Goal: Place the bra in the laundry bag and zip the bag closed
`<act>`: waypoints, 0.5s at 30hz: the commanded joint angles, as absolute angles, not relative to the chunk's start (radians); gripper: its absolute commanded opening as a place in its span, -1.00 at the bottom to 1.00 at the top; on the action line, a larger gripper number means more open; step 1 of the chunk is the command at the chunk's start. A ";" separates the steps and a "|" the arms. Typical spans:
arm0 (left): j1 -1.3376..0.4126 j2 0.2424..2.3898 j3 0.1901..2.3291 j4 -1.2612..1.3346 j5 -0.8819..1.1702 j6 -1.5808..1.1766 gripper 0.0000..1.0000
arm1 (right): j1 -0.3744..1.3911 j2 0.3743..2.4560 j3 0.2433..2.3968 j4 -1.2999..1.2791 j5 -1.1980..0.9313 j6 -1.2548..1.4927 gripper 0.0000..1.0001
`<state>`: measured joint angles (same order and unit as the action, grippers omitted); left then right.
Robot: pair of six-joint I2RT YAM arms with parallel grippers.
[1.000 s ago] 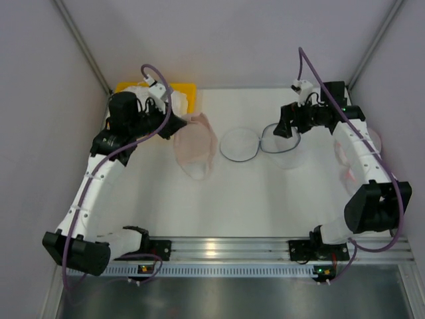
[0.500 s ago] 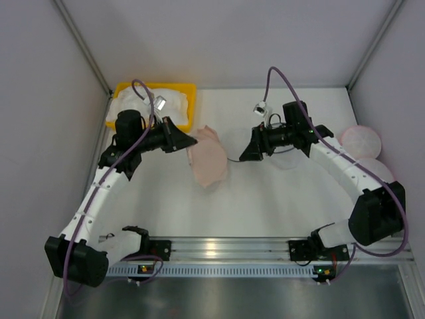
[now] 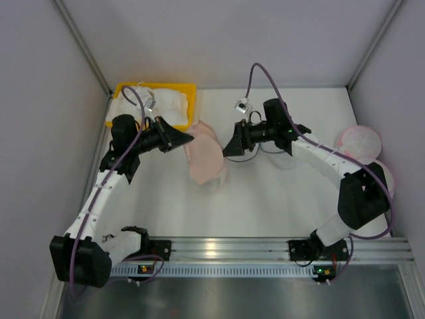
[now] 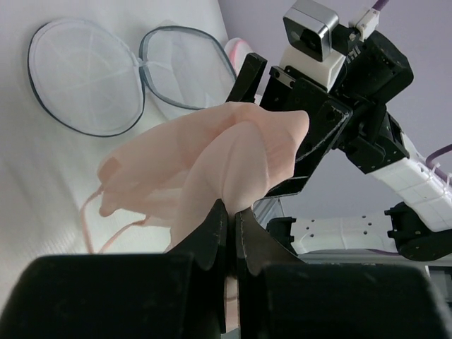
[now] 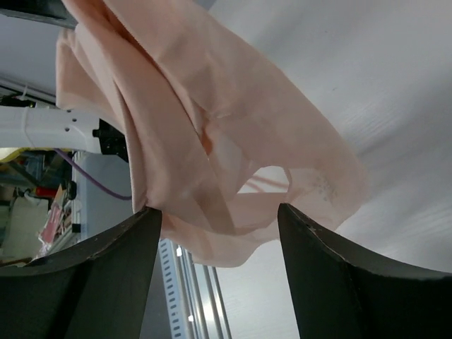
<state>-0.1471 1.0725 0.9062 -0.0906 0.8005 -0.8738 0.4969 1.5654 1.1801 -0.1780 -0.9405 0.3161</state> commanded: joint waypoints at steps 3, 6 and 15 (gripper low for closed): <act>-0.130 1.080 0.867 0.034 0.842 -0.928 -1.00 | 0.545 1.546 1.170 -0.023 -1.005 0.379 0.34; -0.118 1.080 0.841 0.063 0.854 -0.957 -1.00 | 0.546 1.539 1.163 -0.021 -1.012 0.391 0.34; -0.087 1.086 0.864 0.092 0.894 -0.959 -1.00 | 0.394 1.487 1.151 -0.164 -0.877 0.244 0.44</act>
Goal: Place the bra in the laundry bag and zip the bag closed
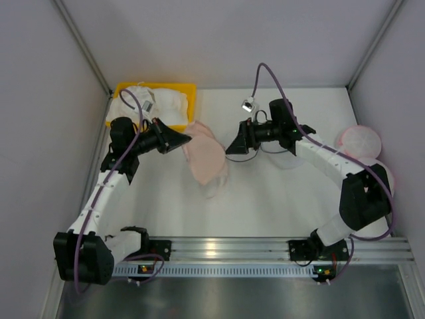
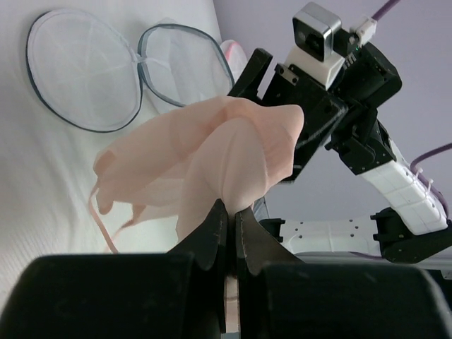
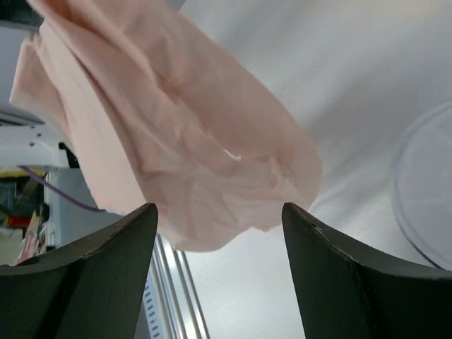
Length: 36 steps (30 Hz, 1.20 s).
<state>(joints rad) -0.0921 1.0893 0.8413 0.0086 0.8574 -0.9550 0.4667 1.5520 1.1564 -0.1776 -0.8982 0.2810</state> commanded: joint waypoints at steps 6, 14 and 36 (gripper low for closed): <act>-0.086 1.111 0.853 0.120 0.899 -0.988 -1.00 | 0.416 1.457 1.117 -0.009 -0.939 0.376 0.42; -0.086 1.108 0.821 0.156 0.893 -1.020 -1.00 | 0.518 1.538 1.114 0.046 -0.945 0.414 0.34; -0.071 0.954 0.954 -0.387 0.520 -0.250 0.47 | 0.535 1.569 1.105 0.402 -1.104 0.894 -1.00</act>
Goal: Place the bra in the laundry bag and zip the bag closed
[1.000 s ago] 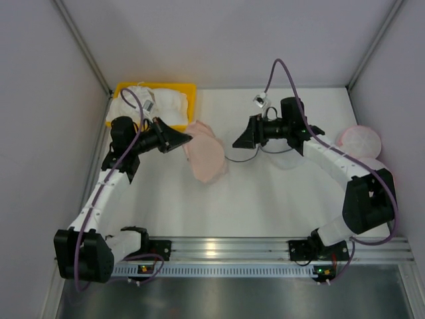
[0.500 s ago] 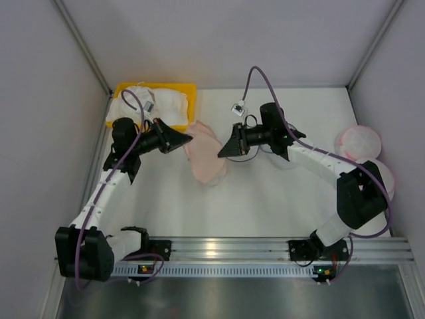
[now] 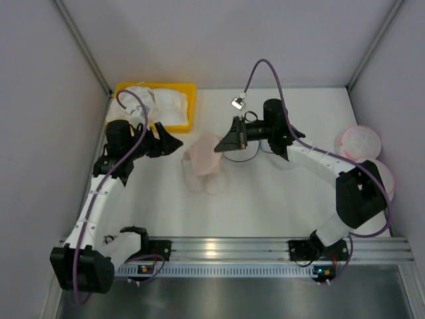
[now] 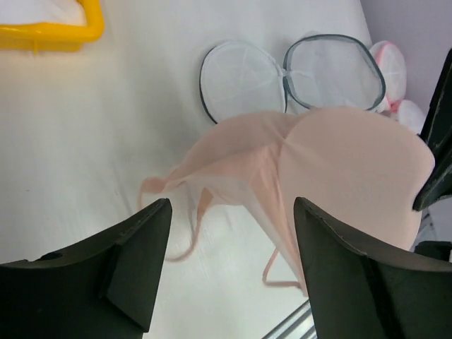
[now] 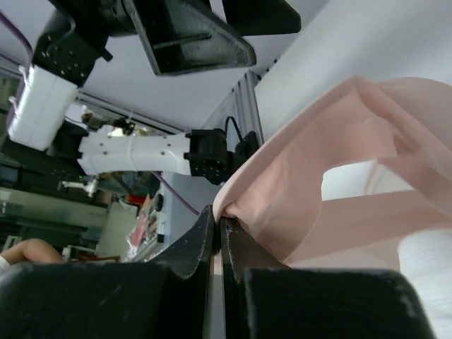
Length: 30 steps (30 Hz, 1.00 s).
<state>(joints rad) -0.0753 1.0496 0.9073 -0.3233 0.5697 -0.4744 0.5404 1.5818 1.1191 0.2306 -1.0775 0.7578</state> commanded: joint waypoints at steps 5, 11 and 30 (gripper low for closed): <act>-0.100 0.873 1.003 -0.446 0.561 0.021 0.73 | 0.537 1.647 1.081 0.615 -1.066 1.135 -1.00; -0.239 0.830 1.014 -0.529 0.534 0.190 0.75 | 0.535 1.739 1.107 0.856 -1.042 1.380 -1.00; -0.726 1.009 1.019 -0.465 0.043 0.543 0.54 | 0.563 1.799 1.138 1.008 -1.011 1.545 -1.00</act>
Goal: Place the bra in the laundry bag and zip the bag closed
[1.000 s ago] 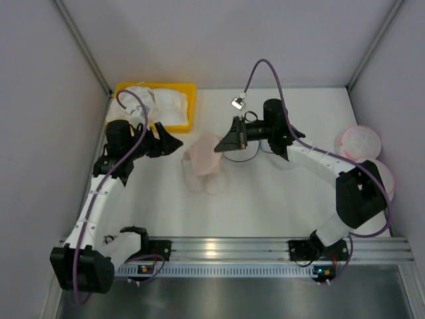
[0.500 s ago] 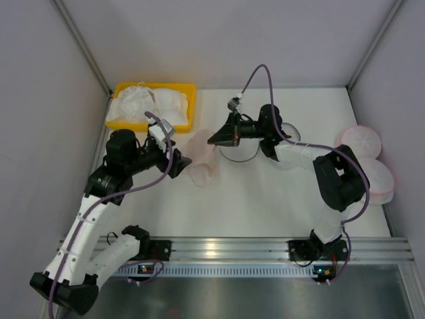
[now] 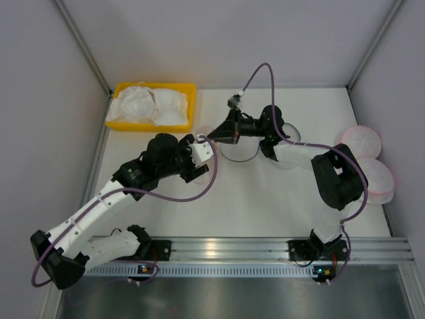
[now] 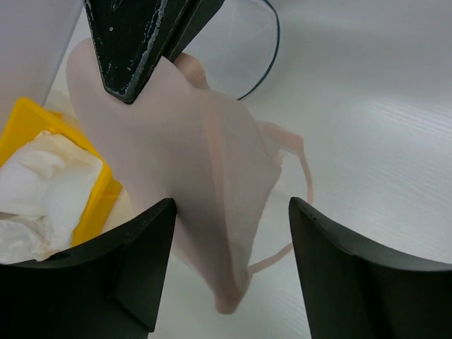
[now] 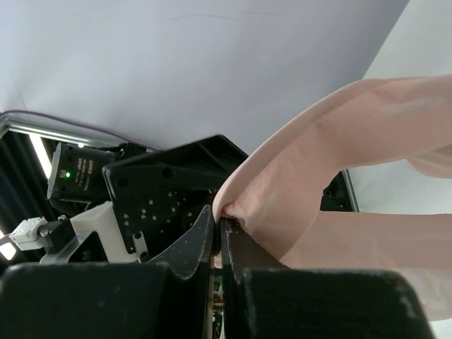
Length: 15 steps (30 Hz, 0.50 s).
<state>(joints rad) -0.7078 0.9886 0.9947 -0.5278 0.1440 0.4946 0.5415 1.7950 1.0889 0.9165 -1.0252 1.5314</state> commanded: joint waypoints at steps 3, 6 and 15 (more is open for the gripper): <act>-0.732 1.048 1.043 -0.456 0.011 0.523 0.18 | 0.569 1.792 1.137 1.003 -1.014 1.537 -1.00; -0.732 1.068 1.072 -0.449 -0.035 0.486 -0.33 | 0.575 1.779 1.138 0.971 -1.019 1.508 -1.00; -0.729 1.045 1.192 -0.534 0.129 0.253 -1.00 | 0.561 1.752 1.203 0.786 -1.058 1.332 -0.87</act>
<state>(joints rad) -0.7280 1.0760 1.1099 -0.5491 0.0441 0.3698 0.5545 1.7943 1.1355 0.8612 -1.0344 1.4563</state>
